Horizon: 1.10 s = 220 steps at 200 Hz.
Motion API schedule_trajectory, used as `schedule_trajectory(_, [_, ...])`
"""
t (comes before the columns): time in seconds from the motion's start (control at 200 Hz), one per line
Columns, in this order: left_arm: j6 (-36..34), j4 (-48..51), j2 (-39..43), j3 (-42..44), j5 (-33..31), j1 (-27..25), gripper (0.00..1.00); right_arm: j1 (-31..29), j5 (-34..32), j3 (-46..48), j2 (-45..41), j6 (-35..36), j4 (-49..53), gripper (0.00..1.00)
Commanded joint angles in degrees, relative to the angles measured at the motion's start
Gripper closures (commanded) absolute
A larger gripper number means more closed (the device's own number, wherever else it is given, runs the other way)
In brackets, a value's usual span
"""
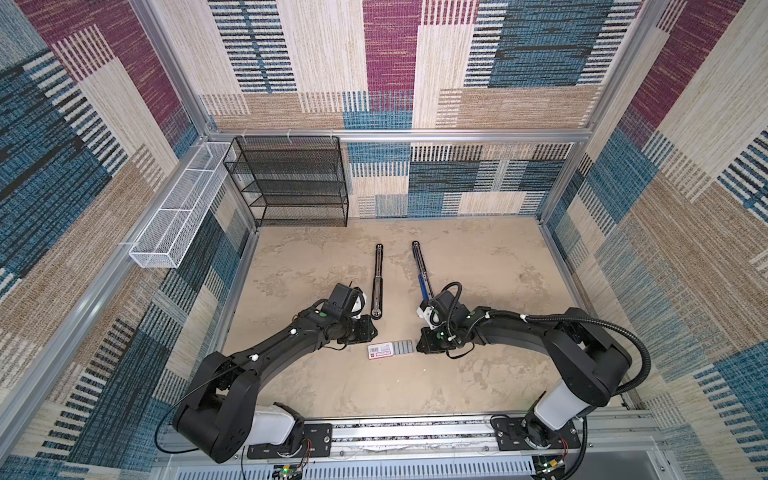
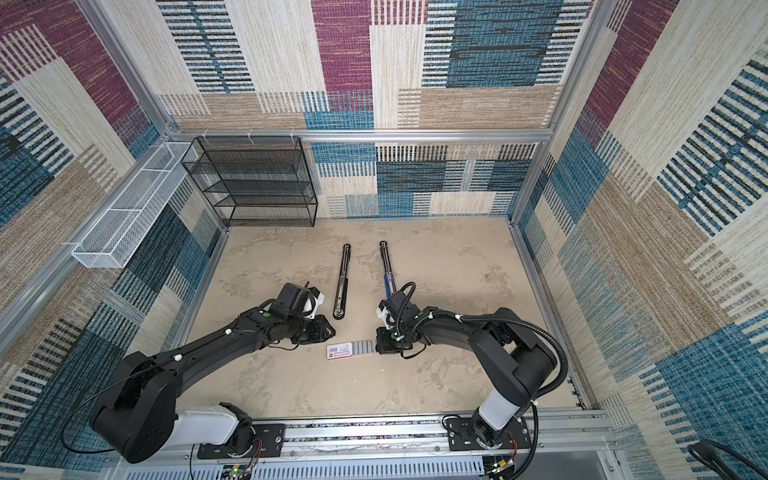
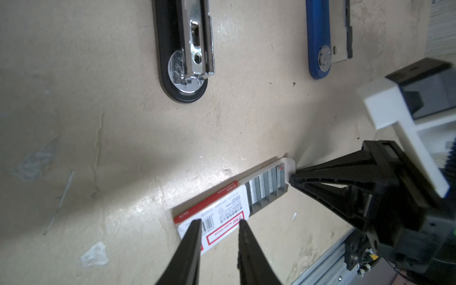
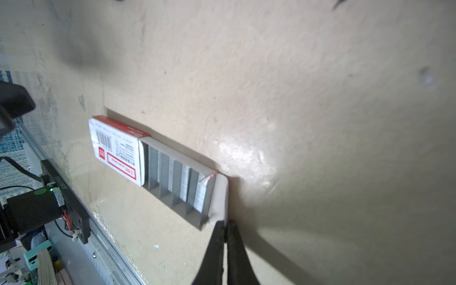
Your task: Load the staples into the stapler
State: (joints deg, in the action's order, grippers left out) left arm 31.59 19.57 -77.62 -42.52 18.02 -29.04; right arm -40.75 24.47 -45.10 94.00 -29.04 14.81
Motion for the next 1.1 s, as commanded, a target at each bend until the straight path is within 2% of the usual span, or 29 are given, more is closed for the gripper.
schedule_trajectory(0.0, [2.1, -0.3, 0.7, 0.3, 1.5, -0.1, 0.7, -0.5, 2.9, -0.6, 0.7, -0.7, -3.0, 0.88])
schedule_trajectory(0.195, [3.2, -0.5, 2.1, 1.4, 5.3, -0.6, 0.68, -0.7, 0.8, -0.6, -0.5, -0.4, -1.9, 0.72])
schedule_trajectory(0.451, [3.0, 2.8, 2.8, 2.8, 8.5, -7.0, 0.65, 0.1, -3.6, 0.2, -4.8, -0.1, -0.6, 0.63])
schedule_trajectory(0.536, [3.4, 3.3, 1.7, 3.3, 8.5, -9.1, 0.66, 1.1, -4.5, 0.5, -5.5, 0.2, -0.6, 0.62])
schedule_trajectory(0.731, [3.1, 2.6, -1.8, 2.8, 4.4, -11.7, 0.67, 2.1, -5.3, 0.7, -5.5, 0.6, -1.0, 0.62])
schedule_trajectory(0.906, [3.9, 1.7, -2.9, 3.3, -3.4, -11.7, 0.68, 2.1, -1.7, 1.1, -4.4, 1.3, -1.8, 0.67])
schedule_trajectory(1.097, [4.2, 0.9, -4.5, 3.3, -7.1, -11.1, 0.7, 2.0, 2.1, 1.8, -3.2, 1.5, -3.0, 0.73])
